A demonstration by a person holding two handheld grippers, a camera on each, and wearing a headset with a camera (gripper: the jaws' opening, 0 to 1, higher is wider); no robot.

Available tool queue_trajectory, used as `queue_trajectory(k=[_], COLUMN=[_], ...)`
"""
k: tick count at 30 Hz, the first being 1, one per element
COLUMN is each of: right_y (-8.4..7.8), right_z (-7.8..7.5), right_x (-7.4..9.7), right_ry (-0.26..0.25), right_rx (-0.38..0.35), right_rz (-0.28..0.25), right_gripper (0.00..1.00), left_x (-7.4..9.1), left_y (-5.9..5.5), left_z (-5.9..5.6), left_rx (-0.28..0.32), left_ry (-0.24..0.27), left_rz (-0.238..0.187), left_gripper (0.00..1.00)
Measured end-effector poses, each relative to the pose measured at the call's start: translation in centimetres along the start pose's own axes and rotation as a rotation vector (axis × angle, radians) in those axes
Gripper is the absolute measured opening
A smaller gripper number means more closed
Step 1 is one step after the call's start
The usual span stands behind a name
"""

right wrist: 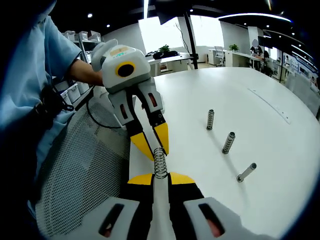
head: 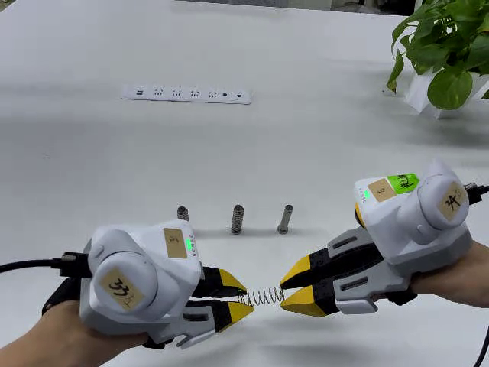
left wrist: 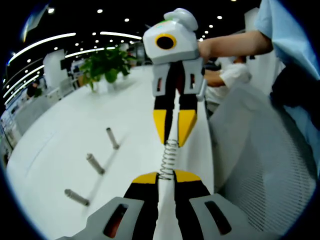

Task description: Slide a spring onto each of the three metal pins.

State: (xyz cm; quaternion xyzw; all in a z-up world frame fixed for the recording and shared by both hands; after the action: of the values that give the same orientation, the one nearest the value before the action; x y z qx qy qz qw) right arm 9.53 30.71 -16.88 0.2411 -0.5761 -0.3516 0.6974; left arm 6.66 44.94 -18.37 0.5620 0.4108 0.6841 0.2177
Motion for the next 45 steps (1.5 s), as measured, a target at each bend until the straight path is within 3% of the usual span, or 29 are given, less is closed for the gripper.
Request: queue_trajectory(k=[11,27,36,45], right_y=[0.4,2.7,3.2,3.7], right_z=[0.1,0.8,0.7,0.8], right_x=[0.0,0.2,0.1,-0.2], right_ry=[-0.006,-0.036,-0.037,-0.033], right_rx=[0.032,0.125,0.162,0.220], right_rz=[0.012,0.033,0.064,0.131], right_gripper=[0.12,0.11,0.11,0.12], left_x=[0.0,-0.4,-0.4,-0.9], left_y=[0.0,0.1,0.2,0.2], left_z=[0.0,0.0,0.2,0.1], left_rx=[-0.004,-0.006,-0.010,-0.006], left_ry=[-0.010,-0.019,-0.024,-0.032], left_rz=[0.005,0.016,0.022,0.033], left_gripper=[0.10,0.10,0.09,0.09])
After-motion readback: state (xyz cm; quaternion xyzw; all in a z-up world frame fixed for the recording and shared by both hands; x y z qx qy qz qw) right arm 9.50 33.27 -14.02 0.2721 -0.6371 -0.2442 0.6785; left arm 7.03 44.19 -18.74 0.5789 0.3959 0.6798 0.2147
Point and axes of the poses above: the centre of the closed fingertips' face, and the gripper's own axes: x roughly backward along the fingers, z roughly to its left, y roughly out of its top, the point moved 8 cm from there along x, roughly backward along the fingers, and after that the axes turned 2 degrees about -x, right-handed, at the moved point
